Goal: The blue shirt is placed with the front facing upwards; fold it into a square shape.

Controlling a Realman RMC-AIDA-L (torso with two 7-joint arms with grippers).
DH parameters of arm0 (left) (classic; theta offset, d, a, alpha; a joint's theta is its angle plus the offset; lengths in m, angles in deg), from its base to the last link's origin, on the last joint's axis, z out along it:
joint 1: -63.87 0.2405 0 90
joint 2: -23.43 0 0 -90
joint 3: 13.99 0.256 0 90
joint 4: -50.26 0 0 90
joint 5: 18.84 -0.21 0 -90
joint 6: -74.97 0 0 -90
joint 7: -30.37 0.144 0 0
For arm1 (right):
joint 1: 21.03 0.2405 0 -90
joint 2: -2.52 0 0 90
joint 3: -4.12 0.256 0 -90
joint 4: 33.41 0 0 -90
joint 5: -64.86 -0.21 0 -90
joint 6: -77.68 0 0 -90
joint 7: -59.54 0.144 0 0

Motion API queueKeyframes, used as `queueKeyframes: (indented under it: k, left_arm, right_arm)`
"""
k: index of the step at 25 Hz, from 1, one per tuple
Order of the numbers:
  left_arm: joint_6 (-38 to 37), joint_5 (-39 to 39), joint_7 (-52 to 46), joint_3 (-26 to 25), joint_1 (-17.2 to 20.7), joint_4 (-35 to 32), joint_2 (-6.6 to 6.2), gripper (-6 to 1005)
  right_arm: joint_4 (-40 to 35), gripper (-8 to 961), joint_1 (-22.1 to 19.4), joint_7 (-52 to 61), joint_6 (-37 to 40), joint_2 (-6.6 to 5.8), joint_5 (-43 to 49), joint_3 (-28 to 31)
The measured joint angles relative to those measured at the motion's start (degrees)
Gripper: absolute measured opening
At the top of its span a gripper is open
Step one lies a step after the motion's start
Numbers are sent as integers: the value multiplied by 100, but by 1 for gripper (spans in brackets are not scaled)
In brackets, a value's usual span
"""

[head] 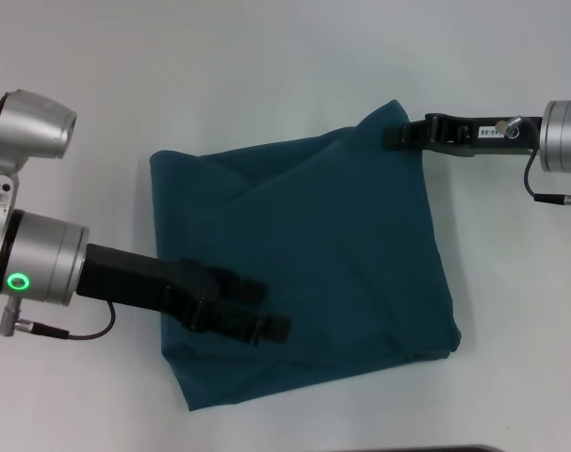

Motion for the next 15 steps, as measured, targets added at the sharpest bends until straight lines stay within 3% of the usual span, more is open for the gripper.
queueKeyframes:
  k: [8,15]
  left_arm:
    - [4,0,14,6,-14,0,3,947]
    - [8,0,19,70,-38,-25,32,947]
  right_arm:
    - [-11,161,-61,-49,-134,17,-40,266]
    - [-104,418,-63,-134,-221,-41,-66,571]
